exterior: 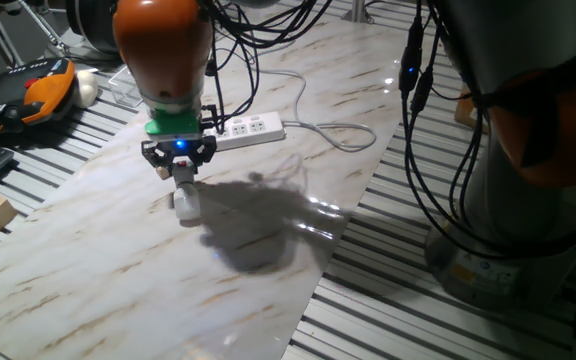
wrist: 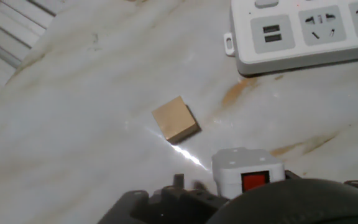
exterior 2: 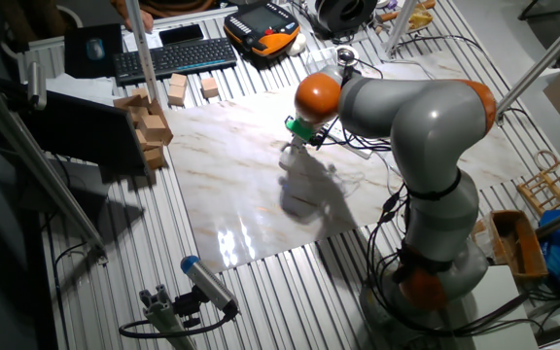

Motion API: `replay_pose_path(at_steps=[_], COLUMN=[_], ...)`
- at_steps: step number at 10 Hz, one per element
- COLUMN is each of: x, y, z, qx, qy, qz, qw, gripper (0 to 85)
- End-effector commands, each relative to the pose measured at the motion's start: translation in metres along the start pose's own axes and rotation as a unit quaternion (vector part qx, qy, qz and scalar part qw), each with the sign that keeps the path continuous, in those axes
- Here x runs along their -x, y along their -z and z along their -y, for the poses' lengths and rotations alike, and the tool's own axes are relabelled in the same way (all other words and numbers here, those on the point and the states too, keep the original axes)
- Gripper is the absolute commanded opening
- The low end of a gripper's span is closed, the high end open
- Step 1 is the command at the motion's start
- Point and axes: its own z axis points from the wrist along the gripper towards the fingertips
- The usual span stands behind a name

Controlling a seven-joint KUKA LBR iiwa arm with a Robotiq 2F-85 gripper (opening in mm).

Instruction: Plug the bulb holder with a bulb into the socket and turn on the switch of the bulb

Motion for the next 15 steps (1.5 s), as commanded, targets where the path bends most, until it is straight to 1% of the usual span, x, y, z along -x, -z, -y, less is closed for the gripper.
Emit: replay_pose_path(at_steps=[1, 3, 4, 5, 6, 7, 8, 9, 10, 11, 12, 13, 14, 15], x=[0.0, 0.0, 0.001, 0.006, 0.012, 0.02, 0.031, 0.037, 0.044, 0.054, 0.067, 0.077, 0.082, 0.088], y=[-0.001, 0.004, 0.011, 0.022, 0.033, 0.042, 0.047, 0.049, 0.052, 0.054, 0.058, 0.061, 0.061, 0.058], z=[0.001, 0.002, 0.004, 0.006, 0.009, 0.013, 0.017, 0.018, 0.021, 0.026, 0.033, 0.039, 0.045, 0.054], qx=[0.009, -0.004, -0.011, -0.014, -0.023, -0.026, -0.028, -0.029, -0.036, -0.047, -0.052, -0.058, -0.066, -0.069], qy=[0.006, 0.025, 0.034, 0.042, 0.049, 0.051, 0.052, 0.054, 0.051, 0.049, 0.039, 0.038, 0.038, 0.04], qz=[-0.012, -0.014, -0.023, -0.047, -0.064, -0.071, -0.077, -0.074, -0.069, -0.071, -0.086, -0.085, -0.078, -0.074], qw=[0.9999, 0.9996, 0.9991, 0.9979, 0.9965, 0.9958, 0.9953, 0.9954, 0.9957, 0.9952, 0.9941, 0.994, 0.9941, 0.9941], gripper=[0.0, 0.0, 0.0, 0.0, 0.0, 0.0, 0.0, 0.0, 0.0, 0.0, 0.0, 0.0, 0.0, 0.0])
